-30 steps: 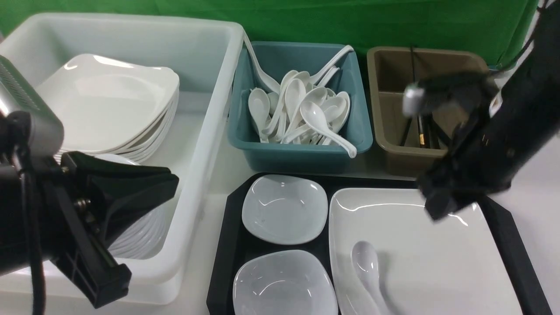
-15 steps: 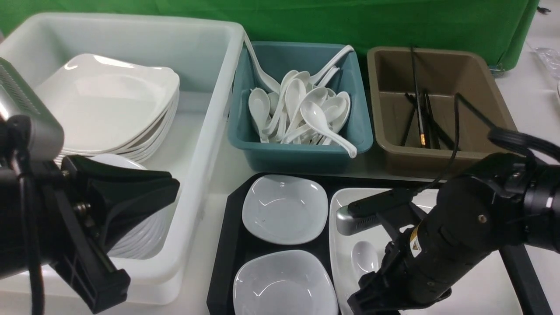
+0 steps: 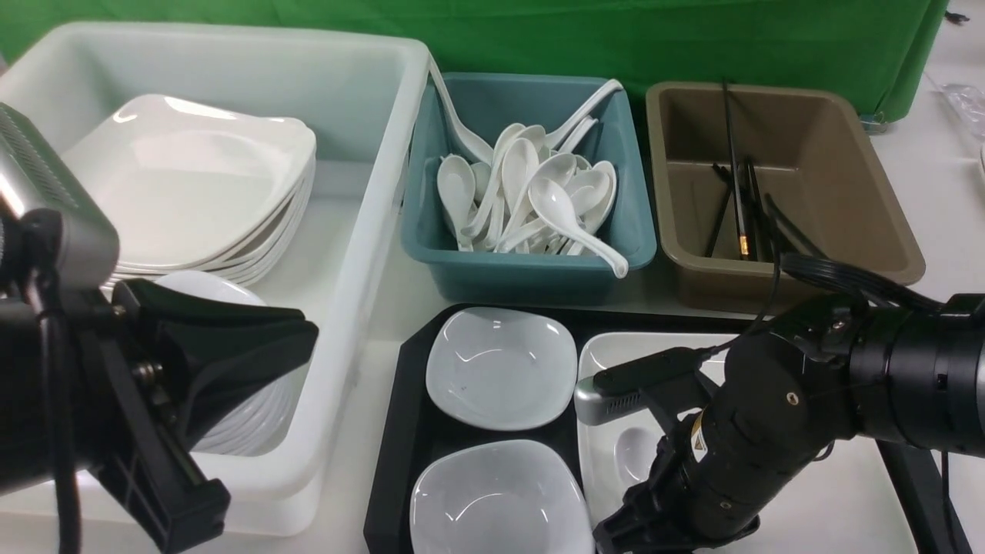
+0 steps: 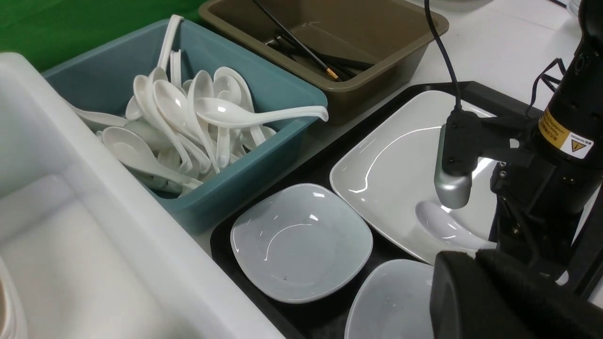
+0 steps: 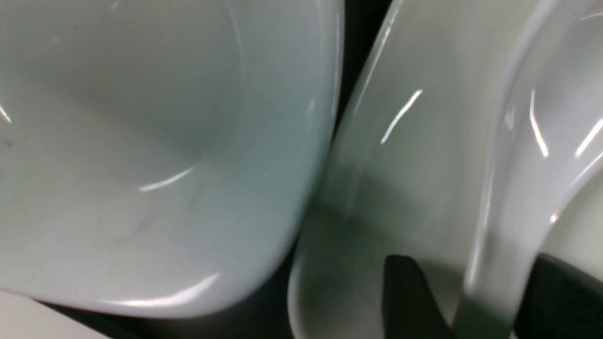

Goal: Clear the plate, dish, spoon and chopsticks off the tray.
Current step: Use the right arm to grab a soup spoon from the plate, then use the right arm to put the soup spoon into the small storage box in the middle

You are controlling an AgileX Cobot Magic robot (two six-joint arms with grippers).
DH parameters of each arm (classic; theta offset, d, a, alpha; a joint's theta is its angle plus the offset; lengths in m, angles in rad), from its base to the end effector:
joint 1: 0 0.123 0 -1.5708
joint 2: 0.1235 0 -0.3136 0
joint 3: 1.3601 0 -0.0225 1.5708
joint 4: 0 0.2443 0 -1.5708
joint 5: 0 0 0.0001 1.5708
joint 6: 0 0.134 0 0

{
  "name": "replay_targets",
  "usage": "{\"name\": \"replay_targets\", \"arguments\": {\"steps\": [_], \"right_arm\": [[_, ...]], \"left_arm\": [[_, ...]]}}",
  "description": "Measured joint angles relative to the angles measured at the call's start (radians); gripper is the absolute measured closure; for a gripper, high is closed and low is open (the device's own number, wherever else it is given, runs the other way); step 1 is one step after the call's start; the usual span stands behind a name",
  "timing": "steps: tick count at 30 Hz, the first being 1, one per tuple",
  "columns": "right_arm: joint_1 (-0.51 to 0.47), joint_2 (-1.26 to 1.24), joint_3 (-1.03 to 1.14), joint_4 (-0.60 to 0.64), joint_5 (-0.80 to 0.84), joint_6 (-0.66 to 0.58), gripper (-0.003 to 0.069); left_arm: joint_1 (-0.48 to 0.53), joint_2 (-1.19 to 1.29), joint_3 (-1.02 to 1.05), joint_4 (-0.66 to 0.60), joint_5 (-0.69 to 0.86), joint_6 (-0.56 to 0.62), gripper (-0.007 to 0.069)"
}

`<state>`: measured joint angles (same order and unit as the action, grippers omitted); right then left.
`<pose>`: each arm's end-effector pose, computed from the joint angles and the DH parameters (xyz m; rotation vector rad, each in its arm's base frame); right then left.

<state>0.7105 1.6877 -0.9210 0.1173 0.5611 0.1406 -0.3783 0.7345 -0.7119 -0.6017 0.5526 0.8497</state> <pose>0.2390 0.2167 0.1652 -0.6808 2.7762 0.2992 0.1291 -0.0942 0.3479 0.8567 1.7765 -0.3353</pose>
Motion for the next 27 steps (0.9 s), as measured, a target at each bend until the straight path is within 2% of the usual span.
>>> {"name": "replay_targets", "arguments": {"steps": [2, 3, 9, 13, 19, 23, 25, 27], "right_arm": [[0.0, 0.0, 0.0, 0.0, 0.004, -0.015, 0.0473], [0.0, 0.0, 0.0, 0.001, 0.008, -0.031, 0.0492], [0.0, -0.012, -0.032, 0.001, 0.054, -0.079, 0.0491], [-0.013, -0.071, -0.139, 0.0, 0.038, -0.099, 0.0491], [-0.104, -0.04, -0.287, 0.004, -0.221, -0.113, 0.0491], [-0.194, 0.108, -0.49, 0.007, -0.436, -0.106, 0.0491], [-0.213, 0.148, -0.54, 0.007, -0.461, -0.102, 0.0491], [-0.25, 0.25, -0.657, 0.007, -0.467, -0.094, 0.046]], "left_arm": [[0.0, 0.0, 0.0, 0.0, 0.0, 0.0, 0.0607], [0.0, 0.0, 0.0, 0.0, 0.0, 0.0, 0.0607], [0.0, 0.0, 0.0, 0.0, 0.0, 0.0, 0.0607], [0.0, 0.0, 0.0, 0.0, -0.016, 0.0, 0.0607], [0.0, 0.0, 0.0, -0.001, -0.028, 0.0, 0.0607], [0.0, 0.0, 0.0, -0.051, -0.03, 0.0, 0.0607], [0.0, 0.0, 0.0, -0.056, -0.03, 0.0, 0.0607], [0.0, 0.0, 0.0, -0.061, -0.03, 0.0, 0.0607]]}}
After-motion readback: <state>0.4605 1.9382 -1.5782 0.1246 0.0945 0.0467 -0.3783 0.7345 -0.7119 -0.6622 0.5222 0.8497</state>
